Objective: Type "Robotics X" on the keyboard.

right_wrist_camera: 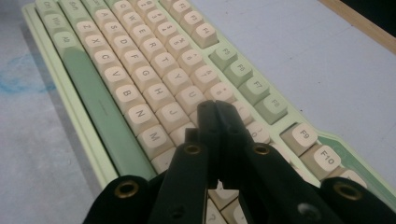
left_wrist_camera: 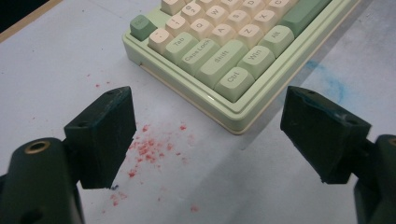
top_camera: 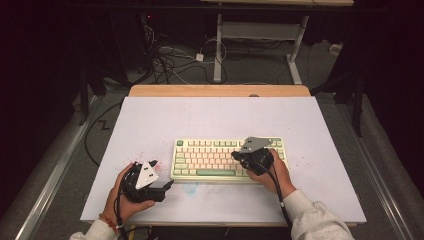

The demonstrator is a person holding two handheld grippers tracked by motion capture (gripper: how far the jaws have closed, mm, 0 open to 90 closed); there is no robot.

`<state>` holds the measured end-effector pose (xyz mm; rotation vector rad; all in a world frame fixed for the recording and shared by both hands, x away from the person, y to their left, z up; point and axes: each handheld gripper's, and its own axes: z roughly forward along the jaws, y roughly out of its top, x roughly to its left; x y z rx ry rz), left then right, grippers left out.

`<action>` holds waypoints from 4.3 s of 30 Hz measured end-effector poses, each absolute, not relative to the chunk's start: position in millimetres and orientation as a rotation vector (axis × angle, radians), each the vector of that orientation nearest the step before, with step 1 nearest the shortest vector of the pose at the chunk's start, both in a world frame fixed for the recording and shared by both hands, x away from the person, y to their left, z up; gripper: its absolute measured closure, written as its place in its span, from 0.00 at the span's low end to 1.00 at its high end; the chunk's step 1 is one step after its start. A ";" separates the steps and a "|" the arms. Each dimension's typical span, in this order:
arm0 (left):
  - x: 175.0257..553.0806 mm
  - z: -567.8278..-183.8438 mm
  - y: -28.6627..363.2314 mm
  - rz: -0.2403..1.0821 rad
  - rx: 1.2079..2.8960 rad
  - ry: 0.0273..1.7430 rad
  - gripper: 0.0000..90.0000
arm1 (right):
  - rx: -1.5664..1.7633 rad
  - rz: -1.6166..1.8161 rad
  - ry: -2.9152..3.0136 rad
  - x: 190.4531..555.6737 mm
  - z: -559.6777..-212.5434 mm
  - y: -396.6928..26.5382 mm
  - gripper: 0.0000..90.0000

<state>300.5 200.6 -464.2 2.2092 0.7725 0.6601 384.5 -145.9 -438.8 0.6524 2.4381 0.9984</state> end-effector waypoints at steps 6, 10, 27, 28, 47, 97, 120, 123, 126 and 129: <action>301.2 -465.9 198.5 0.652 2.234 0.763 0.19 | 0.679 0.945 2.446 394.9 -444.8 -140.3 1.00; 301.5 -466.1 198.1 0.651 2.234 0.762 0.19 | 0.694 0.924 2.449 398.4 -447.5 -140.0 1.00; 301.9 -467.6 197.0 0.652 2.248 0.769 0.19 | 0.708 0.911 2.453 397.0 -448.0 -140.6 1.00; 302.0 -467.8 196.9 0.651 2.248 0.770 0.19 | 0.700 0.917 2.444 396.8 -446.7 -142.2 1.00; 302.7 -468.7 194.0 0.637 2.269 0.758 0.19 | 0.683 1.087 2.342 379.4 -420.4 -158.8 0.92; 333.2 -426.7 141.2 0.579 2.311 0.647 0.97 | 0.733 1.088 2.178 283.1 -437.6 -242.0 0.31; 389.0 -432.0 65.7 0.466 2.437 0.607 0.94 | 0.703 1.066 2.213 284.3 -444.2 -239.8 0.31; 392.0 -435.1 61.3 0.486 2.463 0.614 0.94 | 0.703 1.062 2.219 284.7 -444.7 -239.2 0.31; 396.2 -437.9 59.3 0.499 2.497 0.625 0.93 | 0.696 1.057 2.228 284.8 -445.4 -238.5 0.31; 401.5 -443.5 57.8 0.488 2.505 0.651 0.96 | 0.690 1.036 2.239 285.3 -447.0 -237.1 0.31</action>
